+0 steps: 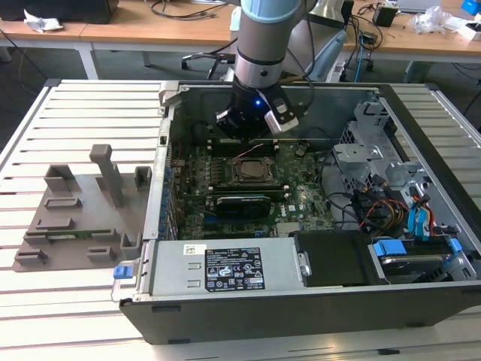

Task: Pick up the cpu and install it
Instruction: 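Install the first cpu locking lever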

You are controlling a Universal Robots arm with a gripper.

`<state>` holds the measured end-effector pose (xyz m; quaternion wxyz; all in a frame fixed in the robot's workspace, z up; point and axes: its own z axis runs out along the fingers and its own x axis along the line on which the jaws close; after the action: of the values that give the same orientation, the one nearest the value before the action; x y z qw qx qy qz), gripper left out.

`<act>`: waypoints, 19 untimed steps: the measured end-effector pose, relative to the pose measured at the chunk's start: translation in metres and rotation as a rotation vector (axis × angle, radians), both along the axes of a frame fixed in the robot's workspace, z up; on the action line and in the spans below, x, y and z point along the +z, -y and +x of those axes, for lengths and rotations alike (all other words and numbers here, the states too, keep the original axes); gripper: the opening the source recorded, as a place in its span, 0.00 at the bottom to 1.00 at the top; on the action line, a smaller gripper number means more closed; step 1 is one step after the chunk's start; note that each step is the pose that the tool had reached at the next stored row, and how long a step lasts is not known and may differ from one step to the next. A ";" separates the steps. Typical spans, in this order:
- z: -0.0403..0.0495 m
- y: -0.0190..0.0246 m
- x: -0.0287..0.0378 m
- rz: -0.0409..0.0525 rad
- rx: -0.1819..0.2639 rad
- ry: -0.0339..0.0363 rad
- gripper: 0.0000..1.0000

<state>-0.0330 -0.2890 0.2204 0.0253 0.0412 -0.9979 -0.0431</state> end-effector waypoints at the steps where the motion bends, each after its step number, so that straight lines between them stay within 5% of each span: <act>1: 0.0006 -0.0002 -0.0007 -0.0002 0.002 -0.0001 0.11; 10: 0.0142 -0.0004 -0.0071 -0.0054 0.004 -0.0026 0.11; 19: 0.0206 -0.0004 -0.0142 -0.0234 0.004 -0.0052 0.11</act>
<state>-0.0125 -0.2886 0.2061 0.0284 0.0428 -0.9982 -0.0314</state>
